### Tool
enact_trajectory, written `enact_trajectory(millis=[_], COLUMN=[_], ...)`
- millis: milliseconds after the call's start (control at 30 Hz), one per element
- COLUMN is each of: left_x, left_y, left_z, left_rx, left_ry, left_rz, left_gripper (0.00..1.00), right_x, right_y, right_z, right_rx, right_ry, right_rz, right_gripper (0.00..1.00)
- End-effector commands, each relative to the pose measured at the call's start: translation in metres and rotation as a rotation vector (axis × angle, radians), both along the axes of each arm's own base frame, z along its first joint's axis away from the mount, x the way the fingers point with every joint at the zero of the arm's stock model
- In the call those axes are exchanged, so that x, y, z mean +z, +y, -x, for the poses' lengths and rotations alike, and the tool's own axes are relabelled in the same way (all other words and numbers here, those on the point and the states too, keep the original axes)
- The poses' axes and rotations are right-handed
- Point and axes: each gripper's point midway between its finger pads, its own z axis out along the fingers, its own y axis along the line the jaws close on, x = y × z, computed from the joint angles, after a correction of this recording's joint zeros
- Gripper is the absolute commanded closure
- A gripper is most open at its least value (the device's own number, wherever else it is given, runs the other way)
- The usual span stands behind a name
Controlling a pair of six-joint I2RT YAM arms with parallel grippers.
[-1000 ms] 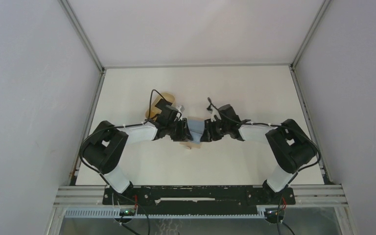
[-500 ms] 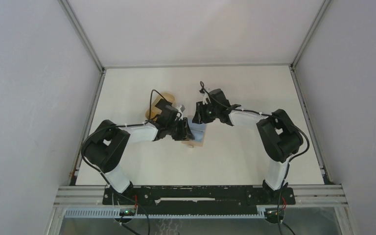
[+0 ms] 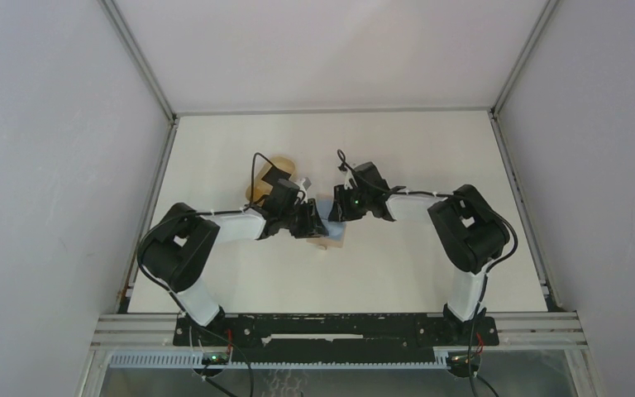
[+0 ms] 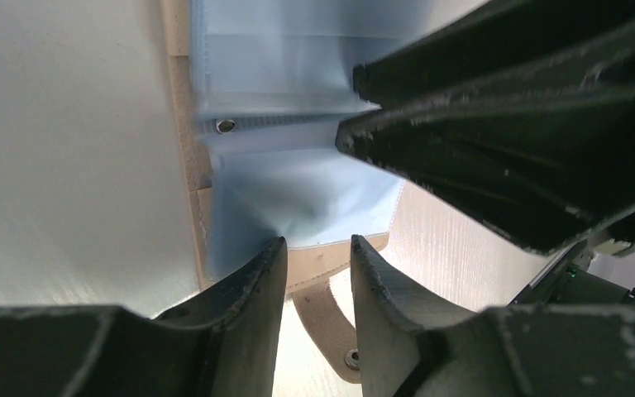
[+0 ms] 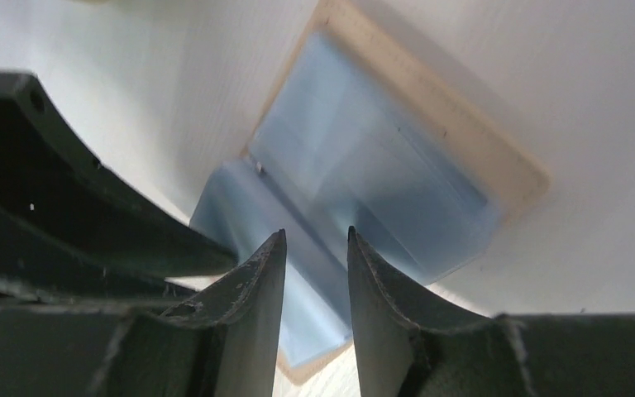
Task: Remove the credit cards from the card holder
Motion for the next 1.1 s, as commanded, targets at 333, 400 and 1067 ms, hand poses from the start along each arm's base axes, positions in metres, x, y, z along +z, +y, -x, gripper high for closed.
enact_trajectory(millis=[333,400,1067], left_x=[-0.061,-0.061,-0.070], left_y=[0.030,0.029,0.029], left_z=[0.036,0.037,0.043], left_rx=[0.008,0.005,-0.006], left_ry=[0.129,0.132,0.151], left_rz=[-0.170,-0.171,-0.179], left_gripper=[0.59,0.60,0.60], right_x=[0.032,0.032,-0.013], right_y=[-0.043,-0.041,-0.020], right_z=[-0.057,-0.063,-0.018], right_rx=[-0.190,-0.181,-0.017], right_ry=[-0.156,-0.167,-0.124], right_rz=[0.107,0.122,0.324], right_gripper=[0.42,0.40,0.38])
